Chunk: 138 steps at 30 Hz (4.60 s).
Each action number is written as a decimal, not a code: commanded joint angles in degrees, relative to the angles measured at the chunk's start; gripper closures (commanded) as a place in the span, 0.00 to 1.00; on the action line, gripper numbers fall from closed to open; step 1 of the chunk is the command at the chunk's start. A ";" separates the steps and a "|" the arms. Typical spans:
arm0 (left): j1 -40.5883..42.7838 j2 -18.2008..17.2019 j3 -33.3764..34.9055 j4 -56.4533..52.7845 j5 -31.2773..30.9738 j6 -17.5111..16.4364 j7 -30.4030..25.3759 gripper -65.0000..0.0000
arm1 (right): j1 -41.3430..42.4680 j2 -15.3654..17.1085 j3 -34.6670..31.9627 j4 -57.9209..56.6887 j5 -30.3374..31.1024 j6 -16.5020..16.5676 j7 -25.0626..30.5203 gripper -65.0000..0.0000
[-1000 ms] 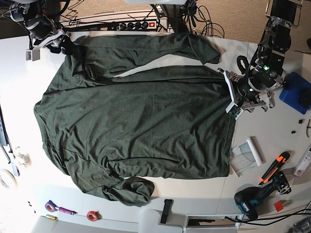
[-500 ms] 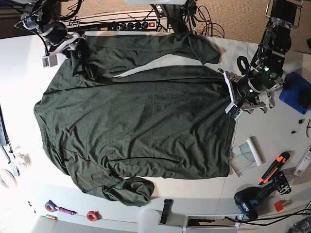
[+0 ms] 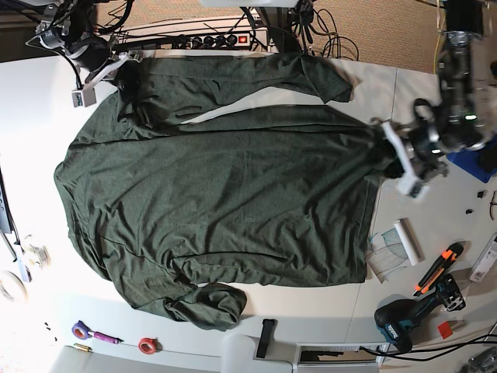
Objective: Layout the t-shirt on the table in an organized manner, then fold the t-shirt properly
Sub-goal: 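Move the left gripper to the shoulder and grasp the sleeve cuff, then pull both sleeves outward with both grippers to stretch the shoulders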
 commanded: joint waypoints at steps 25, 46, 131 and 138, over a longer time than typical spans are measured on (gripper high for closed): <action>18.27 9.99 -10.32 0.74 -8.70 -4.74 7.08 0.43 | 0.17 0.59 0.20 0.63 0.66 0.15 -0.22 1.00; 18.05 9.97 1.14 -2.75 -4.52 -2.16 2.16 0.72 | 0.20 0.61 0.20 0.63 0.66 0.15 -0.24 1.00; 22.23 9.20 -21.29 3.43 -40.29 -13.15 22.20 1.00 | -14.62 0.57 22.36 25.66 13.92 0.96 -16.80 1.00; 22.23 8.20 -21.29 3.43 -40.29 -13.15 22.20 1.00 | -15.87 0.59 22.36 25.68 10.19 0.74 -16.80 1.00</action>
